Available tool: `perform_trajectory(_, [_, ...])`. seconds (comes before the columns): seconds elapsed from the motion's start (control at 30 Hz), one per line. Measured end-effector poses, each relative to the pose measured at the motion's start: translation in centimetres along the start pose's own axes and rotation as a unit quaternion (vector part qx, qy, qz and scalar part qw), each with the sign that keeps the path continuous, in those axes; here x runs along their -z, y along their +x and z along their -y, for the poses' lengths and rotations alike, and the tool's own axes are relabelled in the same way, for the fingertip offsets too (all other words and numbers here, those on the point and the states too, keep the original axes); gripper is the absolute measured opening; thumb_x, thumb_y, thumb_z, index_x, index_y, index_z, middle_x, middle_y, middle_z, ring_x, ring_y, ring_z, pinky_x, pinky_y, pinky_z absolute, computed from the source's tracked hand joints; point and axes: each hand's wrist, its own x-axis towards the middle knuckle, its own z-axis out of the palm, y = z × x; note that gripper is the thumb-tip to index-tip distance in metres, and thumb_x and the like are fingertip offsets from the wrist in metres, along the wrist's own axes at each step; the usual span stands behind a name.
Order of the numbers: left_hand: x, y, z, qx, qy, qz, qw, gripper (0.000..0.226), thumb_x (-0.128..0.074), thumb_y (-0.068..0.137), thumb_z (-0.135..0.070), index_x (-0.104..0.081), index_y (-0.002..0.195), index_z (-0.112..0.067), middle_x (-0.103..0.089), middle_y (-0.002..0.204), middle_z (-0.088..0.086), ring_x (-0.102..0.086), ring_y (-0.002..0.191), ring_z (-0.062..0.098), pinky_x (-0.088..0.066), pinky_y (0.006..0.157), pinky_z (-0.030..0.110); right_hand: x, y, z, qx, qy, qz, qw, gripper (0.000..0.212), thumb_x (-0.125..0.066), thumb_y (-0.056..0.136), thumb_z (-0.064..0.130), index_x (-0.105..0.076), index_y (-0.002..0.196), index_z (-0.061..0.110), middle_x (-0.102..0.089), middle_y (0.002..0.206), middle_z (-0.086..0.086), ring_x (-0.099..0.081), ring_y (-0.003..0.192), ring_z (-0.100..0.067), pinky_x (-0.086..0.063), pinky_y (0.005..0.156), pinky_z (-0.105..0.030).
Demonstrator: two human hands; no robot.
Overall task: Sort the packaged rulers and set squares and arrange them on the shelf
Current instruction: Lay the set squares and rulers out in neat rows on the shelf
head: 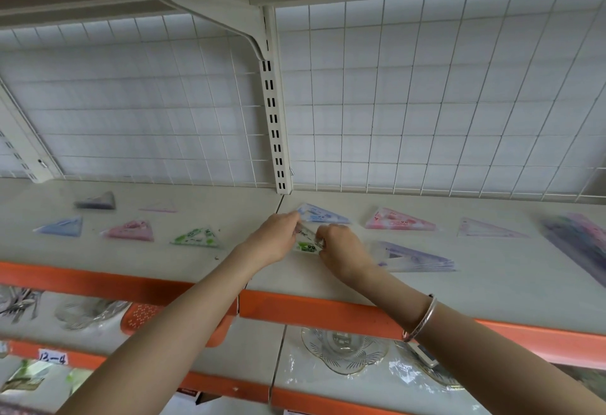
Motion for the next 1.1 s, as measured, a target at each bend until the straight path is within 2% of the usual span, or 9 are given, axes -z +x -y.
perform_trajectory(0.13, [0.8,0.5,-0.3,0.043,0.012,0.037,0.998,0.029,-0.036,0.096,-0.004,-0.045,0.124,0.001,-0.055,0.118,0.019,-0.054,0.103,0.031,-0.042,0.076,0.033,0.7,-0.4,0.3,0.036,-0.047,-0.033,0.998,0.035,-0.051,0.081,-0.006,-0.054,0.115,0.002,-0.053,0.115,-0.016,-0.050,0.108,-0.032,-0.043,0.083,-0.036])
perform_trajectory(0.23, [1.7,1.0,-0.7,0.077,0.013,0.066,0.995,0.032,-0.037,0.095,-0.005,-0.043,0.127,-0.001,-0.052,0.122,0.019,-0.054,0.105,0.031,-0.041,0.073,0.031,1.0,-0.6,0.5,0.061,-0.099,-0.059,0.991,0.034,-0.048,0.080,-0.009,-0.054,0.112,0.002,-0.055,0.112,-0.016,-0.051,0.106,-0.034,-0.043,0.079,-0.038])
perform_trajectory(0.37, [2.1,1.2,-1.0,0.085,0.000,0.077,0.993,0.035,-0.038,0.095,-0.007,-0.041,0.130,-0.007,-0.053,0.122,0.017,-0.055,0.102,0.029,-0.040,0.070,0.029,1.6,-0.7,0.3,0.051,-0.125,-0.044,0.990,0.024,-0.050,0.085,-0.003,-0.058,0.106,0.006,-0.056,0.109,-0.012,-0.054,0.102,-0.032,-0.041,0.075,-0.035])
perform_trajectory(0.5, [2.2,0.8,-0.9,0.058,-0.042,0.052,0.996,0.060,-0.054,0.090,-0.018,-0.029,0.144,-0.017,-0.055,0.120,0.011,-0.053,0.091,0.022,-0.044,0.072,0.028,2.1,-0.7,-0.1,0.013,-0.116,-0.025,0.993,0.016,-0.049,0.089,0.001,-0.059,0.101,0.004,-0.056,0.109,-0.014,-0.056,0.099,-0.032,-0.037,0.070,-0.033])
perform_trajectory(0.57, [2.3,0.3,-0.9,0.044,-0.008,0.070,0.997,0.076,-0.067,0.082,-0.024,-0.027,0.147,-0.020,-0.052,0.125,0.009,-0.050,0.095,0.019,-0.042,0.075,0.026,2.4,-0.7,-0.3,0.002,-0.113,-0.020,0.993,0.014,-0.050,0.090,0.003,-0.058,0.101,0.004,-0.057,0.109,-0.015,-0.057,0.097,-0.033,-0.040,0.072,-0.035])
perform_trajectory(0.63, [2.1,-0.1,-0.9,0.026,0.044,0.081,0.995,0.089,-0.074,0.075,-0.020,-0.024,0.149,-0.022,-0.047,0.131,0.008,-0.049,0.109,0.021,-0.044,0.084,0.028,2.5,-0.6,-0.4,-0.004,-0.108,-0.014,0.994,0.013,-0.051,0.090,0.004,-0.058,0.101,0.004,-0.058,0.109,-0.015,-0.058,0.097,-0.033,-0.043,0.076,-0.036])
perform_trajectory(0.7, [1.9,-0.3,-1.0,0.017,0.084,0.069,0.994,0.088,-0.074,0.075,-0.011,-0.026,0.148,-0.024,-0.046,0.131,0.009,-0.049,0.117,0.025,-0.046,0.090,0.034,2.4,-0.5,-0.4,-0.007,-0.103,-0.010,0.995,0.015,-0.052,0.090,0.005,-0.059,0.103,0.004,-0.059,0.111,-0.015,-0.058,0.099,-0.033,-0.044,0.078,-0.037])
perform_trajectory(0.87, [1.8,-0.3,-1.1,0.017,0.120,0.060,0.991,0.069,-0.066,0.082,-0.003,-0.039,0.142,-0.026,-0.052,0.125,0.012,-0.057,0.106,0.030,-0.043,0.076,0.031,2.1,-0.2,-0.1,-0.011,-0.100,-0.004,0.995,0.026,-0.054,0.090,0.006,-0.059,0.115,0.005,-0.060,0.116,-0.014,-0.057,0.106,-0.031,-0.046,0.086,-0.036])
perform_trajectory(1.1, [2.1,0.1,-1.1,0.040,0.150,0.114,0.981,0.079,-0.067,0.082,-0.002,-0.032,0.148,-0.027,-0.048,0.133,0.011,-0.055,0.111,0.027,-0.042,0.078,0.029,1.7,0.3,-0.1,-0.008,-0.056,0.035,0.998,0.026,-0.054,0.081,-0.004,-0.064,0.104,0.001,-0.065,0.103,-0.016,-0.060,0.094,-0.033,-0.051,0.080,-0.038])
